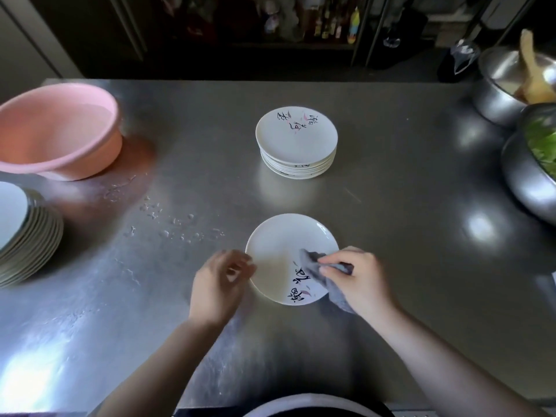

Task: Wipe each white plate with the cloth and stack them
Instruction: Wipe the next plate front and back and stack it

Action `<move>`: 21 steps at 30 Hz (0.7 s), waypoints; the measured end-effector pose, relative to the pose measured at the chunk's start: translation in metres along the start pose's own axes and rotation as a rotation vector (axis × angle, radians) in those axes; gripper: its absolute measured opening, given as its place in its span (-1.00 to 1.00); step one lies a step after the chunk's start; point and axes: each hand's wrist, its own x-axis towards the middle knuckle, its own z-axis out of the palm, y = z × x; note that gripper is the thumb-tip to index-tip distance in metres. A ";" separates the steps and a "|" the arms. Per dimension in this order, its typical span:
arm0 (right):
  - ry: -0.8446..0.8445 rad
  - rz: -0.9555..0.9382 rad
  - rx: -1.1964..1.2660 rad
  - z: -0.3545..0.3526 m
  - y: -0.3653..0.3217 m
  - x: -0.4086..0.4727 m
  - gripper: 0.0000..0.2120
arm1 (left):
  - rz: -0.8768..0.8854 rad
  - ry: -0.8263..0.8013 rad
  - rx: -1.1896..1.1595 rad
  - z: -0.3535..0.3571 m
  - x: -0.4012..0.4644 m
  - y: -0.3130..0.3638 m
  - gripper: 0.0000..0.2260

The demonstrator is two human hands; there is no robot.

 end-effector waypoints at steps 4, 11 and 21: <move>0.075 0.010 0.023 -0.009 0.012 -0.006 -0.77 | 0.324 -0.222 0.094 0.018 -0.016 0.013 -0.88; 0.118 -0.005 0.037 -0.009 0.019 -0.018 -0.63 | 0.407 -0.344 0.139 0.029 -0.011 0.005 -0.81; 0.147 -0.024 0.038 -0.013 0.013 -0.015 -0.73 | 0.563 -0.340 0.202 0.032 -0.007 -0.002 -0.81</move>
